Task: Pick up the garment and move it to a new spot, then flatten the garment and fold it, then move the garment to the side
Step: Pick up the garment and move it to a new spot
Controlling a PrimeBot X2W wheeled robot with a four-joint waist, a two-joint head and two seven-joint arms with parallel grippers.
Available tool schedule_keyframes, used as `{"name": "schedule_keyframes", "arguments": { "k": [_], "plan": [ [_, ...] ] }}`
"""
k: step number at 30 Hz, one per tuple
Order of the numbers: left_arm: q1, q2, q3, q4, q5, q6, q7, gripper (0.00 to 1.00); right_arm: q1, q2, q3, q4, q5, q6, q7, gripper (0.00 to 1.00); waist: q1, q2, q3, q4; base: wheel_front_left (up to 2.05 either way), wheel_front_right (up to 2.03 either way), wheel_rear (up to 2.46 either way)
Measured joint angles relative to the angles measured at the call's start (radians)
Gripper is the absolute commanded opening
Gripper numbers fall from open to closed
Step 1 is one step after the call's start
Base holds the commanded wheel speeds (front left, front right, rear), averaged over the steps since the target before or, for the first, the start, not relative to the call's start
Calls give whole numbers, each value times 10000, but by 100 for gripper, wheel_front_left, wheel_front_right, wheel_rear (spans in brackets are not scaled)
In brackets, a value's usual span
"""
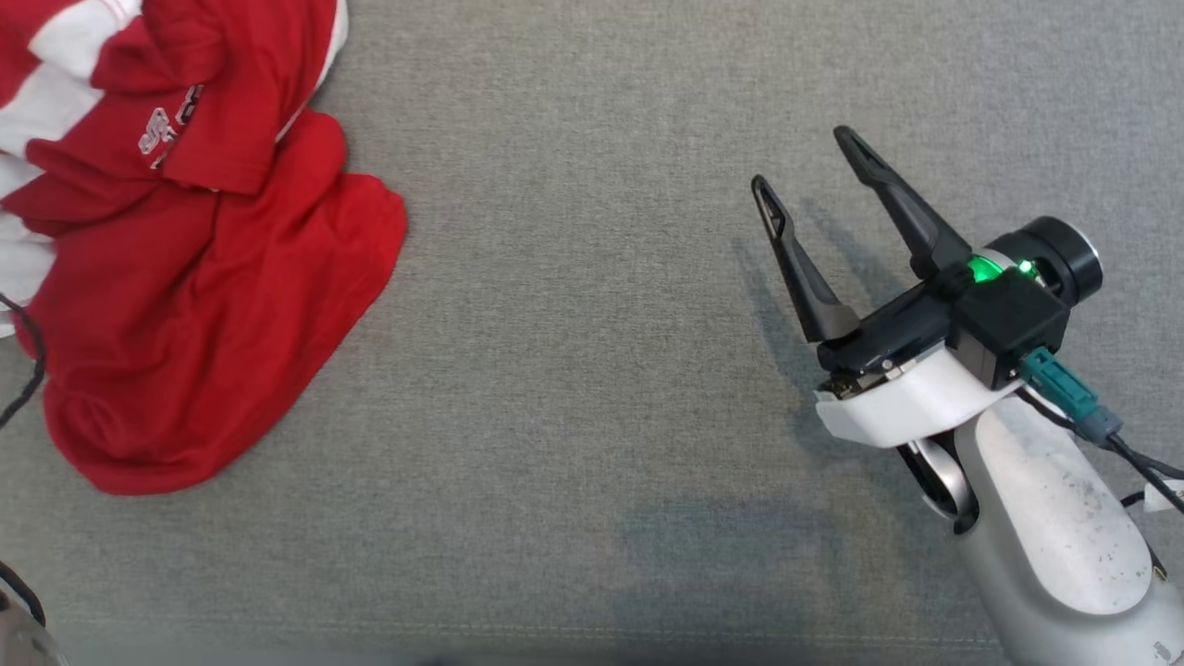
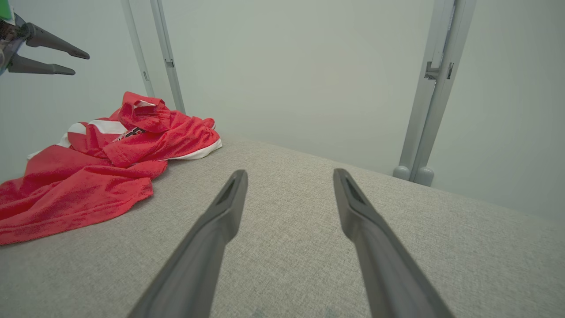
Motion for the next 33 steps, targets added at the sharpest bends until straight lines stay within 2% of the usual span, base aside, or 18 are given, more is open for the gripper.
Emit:
{"name": "schedule_keyframes", "arguments": {
  "k": [10, 21, 23, 24, 33],
  "plan": [
    [-620, 84, 21, 403, 119, 29, 219, 100, -1011, -10, -209, -92, 161, 88, 0, 100, 1, 0, 1453, -726, 0, 0, 0],
    [-763, 58, 6, 861, 188, 86, 355, 100, -1156, -75, -263, 136, 217, 167, 0, 100, 0, 0, 1867, -1060, 0, 0, 0],
    [-827, 58, -15, 871, 188, 86, 370, 37, -1166, -71, -261, 184, 226, 169, 0, 100, 0, 0, 1856, -1070, 0, 0, 0],
    [-844, 56, -35, 882, 192, 84, 303, 0, -1179, -65, -261, 230, 247, 169, 0, 100, 0, 0, 1840, -1076, 0, 0, 0],
    [-959, 44, -198, 1009, 213, -31, 171, 0, -1180, -58, -328, 449, 366, 169, 0, 100, 0, 0, 1537, -1076, 0, 0, 0]
  ]
}}
